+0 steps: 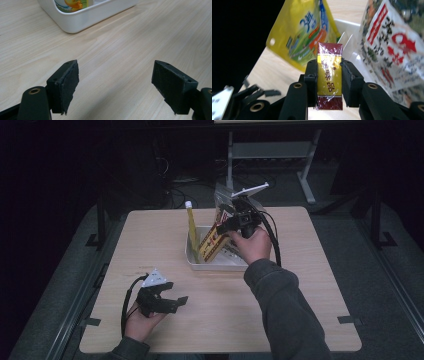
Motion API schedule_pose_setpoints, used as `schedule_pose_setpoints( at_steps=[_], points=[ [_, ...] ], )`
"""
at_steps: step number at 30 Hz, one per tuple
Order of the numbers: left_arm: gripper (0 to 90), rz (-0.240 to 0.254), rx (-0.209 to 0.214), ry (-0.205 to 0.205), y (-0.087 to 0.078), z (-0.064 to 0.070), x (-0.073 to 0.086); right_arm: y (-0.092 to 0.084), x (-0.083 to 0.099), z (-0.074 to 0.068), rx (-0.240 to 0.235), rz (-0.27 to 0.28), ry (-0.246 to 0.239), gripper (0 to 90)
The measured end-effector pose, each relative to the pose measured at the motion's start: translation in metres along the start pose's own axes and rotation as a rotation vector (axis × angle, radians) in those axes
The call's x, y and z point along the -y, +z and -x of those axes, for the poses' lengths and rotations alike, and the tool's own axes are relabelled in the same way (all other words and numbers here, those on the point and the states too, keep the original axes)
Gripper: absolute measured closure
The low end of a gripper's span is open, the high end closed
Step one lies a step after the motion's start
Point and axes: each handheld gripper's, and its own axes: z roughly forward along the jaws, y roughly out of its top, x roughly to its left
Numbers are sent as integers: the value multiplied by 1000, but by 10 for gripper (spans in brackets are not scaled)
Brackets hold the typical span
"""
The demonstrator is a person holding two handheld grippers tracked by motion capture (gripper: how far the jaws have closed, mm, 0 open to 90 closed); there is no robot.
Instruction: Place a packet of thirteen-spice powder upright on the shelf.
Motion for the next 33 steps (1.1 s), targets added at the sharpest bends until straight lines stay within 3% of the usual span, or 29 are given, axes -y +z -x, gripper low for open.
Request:
schedule_pose_setpoints(
  at_steps=[1,8,15,27,33],
  points=[
    [211,1,0,0,-1,0,0,4,-5,-3,29,10,9,685],
    [211,4,-1,-11,-2,-4,2,19,-14,-6,101,27,51,685],
    [214,7,0,-12,-2,-5,2,33,-16,-4,130,41,103,684],
    [215,3,3,-11,-2,-6,2,44,-15,-2,130,76,180,684],
    [216,8,2,-9,-3,-6,1,50,-15,-4,151,78,182,684]
  ],
)
